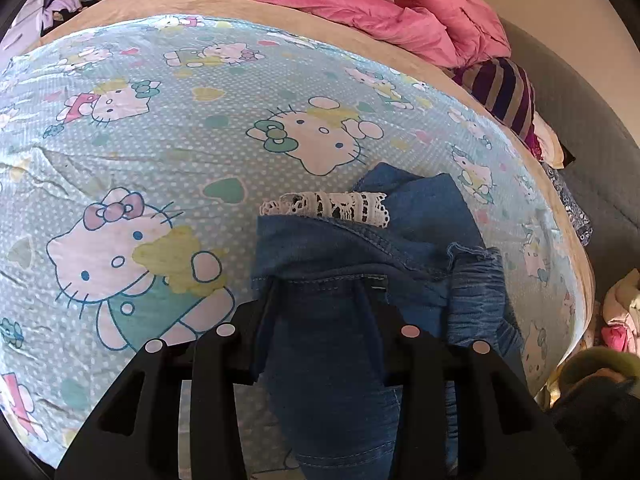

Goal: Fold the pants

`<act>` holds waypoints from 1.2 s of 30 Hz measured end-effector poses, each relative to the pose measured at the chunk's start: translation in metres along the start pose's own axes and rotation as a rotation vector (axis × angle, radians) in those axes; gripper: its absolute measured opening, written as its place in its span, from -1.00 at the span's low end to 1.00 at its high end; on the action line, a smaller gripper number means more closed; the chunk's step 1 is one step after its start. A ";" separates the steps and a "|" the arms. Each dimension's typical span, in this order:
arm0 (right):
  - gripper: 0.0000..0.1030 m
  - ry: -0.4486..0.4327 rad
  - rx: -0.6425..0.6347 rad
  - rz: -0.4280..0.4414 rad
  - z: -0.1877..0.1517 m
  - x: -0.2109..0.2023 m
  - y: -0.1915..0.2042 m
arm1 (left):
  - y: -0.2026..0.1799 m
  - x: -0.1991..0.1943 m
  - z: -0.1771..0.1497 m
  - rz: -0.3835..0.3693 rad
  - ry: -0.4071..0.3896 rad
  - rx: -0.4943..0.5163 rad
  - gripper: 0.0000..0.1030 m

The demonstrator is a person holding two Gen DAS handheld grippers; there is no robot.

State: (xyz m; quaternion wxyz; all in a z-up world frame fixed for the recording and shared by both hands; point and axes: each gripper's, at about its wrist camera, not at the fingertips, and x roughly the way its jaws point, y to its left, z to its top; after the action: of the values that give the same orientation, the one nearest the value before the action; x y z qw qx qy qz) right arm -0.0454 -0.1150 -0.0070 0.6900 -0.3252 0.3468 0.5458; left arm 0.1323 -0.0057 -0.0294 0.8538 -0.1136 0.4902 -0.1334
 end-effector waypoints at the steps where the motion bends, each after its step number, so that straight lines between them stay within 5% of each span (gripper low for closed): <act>1: -0.89 -0.009 0.023 0.010 -0.001 0.001 -0.001 | 0.000 0.000 -0.001 0.001 -0.002 0.001 -0.26; 8: -0.80 -0.052 0.106 0.023 -0.011 -0.013 -0.005 | 0.000 -0.002 -0.002 0.001 -0.009 0.000 -0.26; 13: -0.44 -0.084 0.119 0.026 -0.007 -0.029 0.004 | 0.000 -0.004 -0.003 0.001 -0.011 -0.005 -0.25; 36: -0.20 -0.185 0.167 0.014 0.000 -0.068 0.002 | -0.005 -0.012 -0.006 0.015 -0.024 -0.009 -0.05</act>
State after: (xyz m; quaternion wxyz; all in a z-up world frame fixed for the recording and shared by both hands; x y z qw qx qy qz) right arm -0.0582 -0.1501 0.0499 0.7401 -0.2123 0.3282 0.5473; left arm 0.1207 -0.0073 -0.0214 0.8599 -0.1156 0.4815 -0.1236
